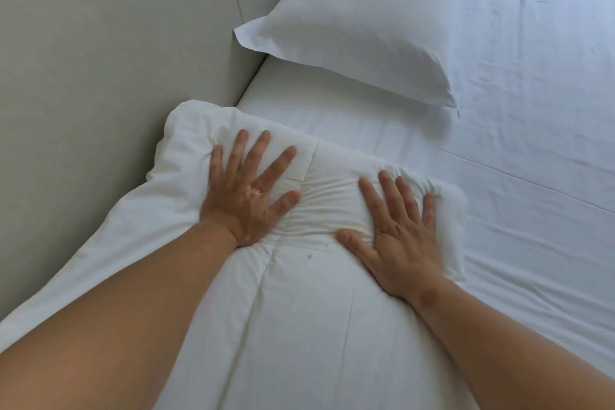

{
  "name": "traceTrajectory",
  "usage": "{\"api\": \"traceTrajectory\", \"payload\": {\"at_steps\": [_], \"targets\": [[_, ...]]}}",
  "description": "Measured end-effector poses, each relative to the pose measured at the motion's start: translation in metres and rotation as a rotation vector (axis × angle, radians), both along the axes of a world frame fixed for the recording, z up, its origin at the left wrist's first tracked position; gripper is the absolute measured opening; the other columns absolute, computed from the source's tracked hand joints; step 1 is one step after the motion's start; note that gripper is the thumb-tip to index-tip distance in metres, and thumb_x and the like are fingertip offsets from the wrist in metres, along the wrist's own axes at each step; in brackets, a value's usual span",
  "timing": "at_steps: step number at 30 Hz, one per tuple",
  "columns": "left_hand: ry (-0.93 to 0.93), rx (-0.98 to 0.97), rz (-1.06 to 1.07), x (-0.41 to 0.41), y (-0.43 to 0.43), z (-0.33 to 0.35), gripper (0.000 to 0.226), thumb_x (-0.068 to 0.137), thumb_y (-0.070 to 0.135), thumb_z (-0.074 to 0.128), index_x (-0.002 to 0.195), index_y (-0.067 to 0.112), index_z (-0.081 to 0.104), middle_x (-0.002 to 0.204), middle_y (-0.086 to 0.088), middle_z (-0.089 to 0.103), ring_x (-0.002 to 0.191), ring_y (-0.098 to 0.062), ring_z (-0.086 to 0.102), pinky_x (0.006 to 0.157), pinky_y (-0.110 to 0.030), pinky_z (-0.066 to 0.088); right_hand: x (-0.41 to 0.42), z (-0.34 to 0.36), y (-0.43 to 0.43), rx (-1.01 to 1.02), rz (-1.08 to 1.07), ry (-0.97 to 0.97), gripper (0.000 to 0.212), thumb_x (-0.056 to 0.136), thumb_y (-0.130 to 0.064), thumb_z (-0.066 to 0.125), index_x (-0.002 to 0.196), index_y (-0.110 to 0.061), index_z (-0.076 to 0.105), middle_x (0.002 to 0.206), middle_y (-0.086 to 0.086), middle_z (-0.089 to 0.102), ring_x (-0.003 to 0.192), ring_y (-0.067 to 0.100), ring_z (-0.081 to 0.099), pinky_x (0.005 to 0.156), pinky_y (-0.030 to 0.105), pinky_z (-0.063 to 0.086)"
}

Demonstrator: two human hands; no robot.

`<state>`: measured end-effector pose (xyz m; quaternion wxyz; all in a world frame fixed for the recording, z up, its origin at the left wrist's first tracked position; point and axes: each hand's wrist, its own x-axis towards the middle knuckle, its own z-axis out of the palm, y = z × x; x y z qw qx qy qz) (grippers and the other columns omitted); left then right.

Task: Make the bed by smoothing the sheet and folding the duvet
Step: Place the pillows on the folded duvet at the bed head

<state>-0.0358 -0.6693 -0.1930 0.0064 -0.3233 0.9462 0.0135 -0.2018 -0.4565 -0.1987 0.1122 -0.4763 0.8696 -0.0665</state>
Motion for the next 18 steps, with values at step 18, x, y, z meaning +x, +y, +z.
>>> {"api": "traceTrajectory", "payload": {"at_steps": [18], "targets": [[-0.196,0.065,0.076,-0.072,0.025,0.04,0.079,0.086,0.079,-0.006,0.149,0.049,0.031,0.157,0.006,0.038,0.149,-0.025,0.025,0.116,-0.065,0.006,-0.175,0.071,-0.076,0.055,-0.347,-0.133,0.066,0.093,-0.041,0.056,0.147,-0.019,0.024,0.14,0.01,0.039,0.116,0.036,0.053,0.08,0.041,0.046]]}}
